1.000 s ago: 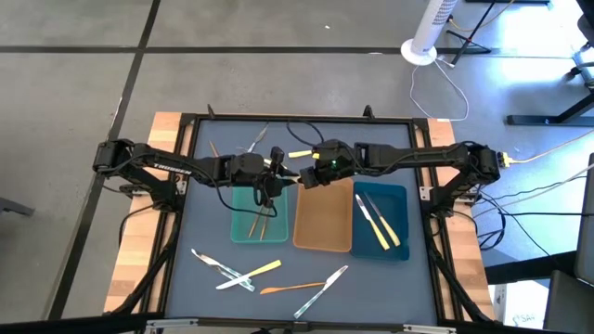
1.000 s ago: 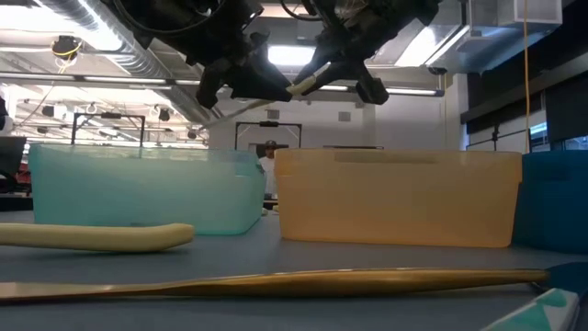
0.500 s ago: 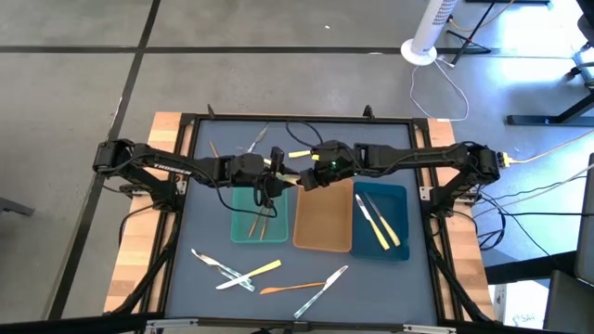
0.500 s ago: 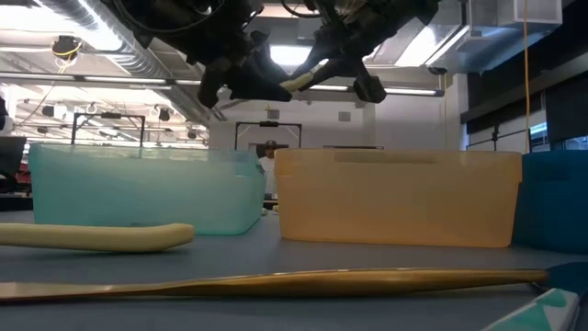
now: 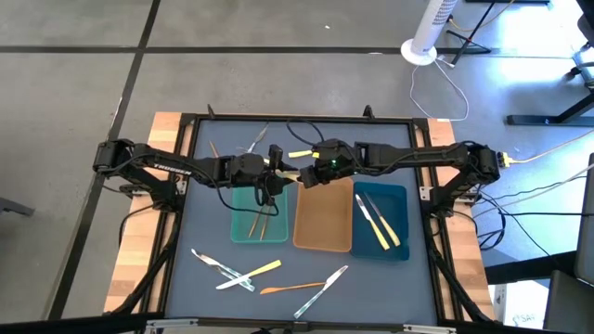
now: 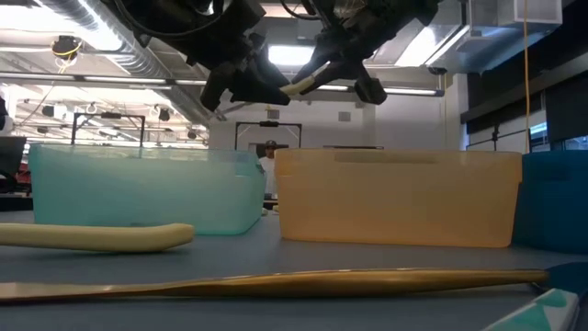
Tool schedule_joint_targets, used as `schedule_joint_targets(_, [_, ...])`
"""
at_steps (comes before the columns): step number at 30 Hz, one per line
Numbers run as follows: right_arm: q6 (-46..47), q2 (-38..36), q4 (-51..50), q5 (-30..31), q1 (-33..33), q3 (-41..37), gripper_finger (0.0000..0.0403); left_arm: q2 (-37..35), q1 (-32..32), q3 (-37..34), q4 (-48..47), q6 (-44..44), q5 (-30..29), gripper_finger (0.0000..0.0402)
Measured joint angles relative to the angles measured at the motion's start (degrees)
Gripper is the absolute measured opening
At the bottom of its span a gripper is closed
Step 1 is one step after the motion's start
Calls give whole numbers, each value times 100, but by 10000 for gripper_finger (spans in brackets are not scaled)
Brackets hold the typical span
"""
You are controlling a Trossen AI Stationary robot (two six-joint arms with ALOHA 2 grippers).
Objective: Sort silverware by color (type)
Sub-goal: Put the yellow knife into the blue bin
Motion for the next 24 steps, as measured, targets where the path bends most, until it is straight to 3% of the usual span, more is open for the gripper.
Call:
schedule_joint_targets(9, [-8,-113,-62,4,-30,0,13,0,4,0,-9,-2,-412,154])
schedule_joint_targets(24, [-125,-462,-826,201,-160,0,13,-393,4,-4,-22,-15,-458,154])
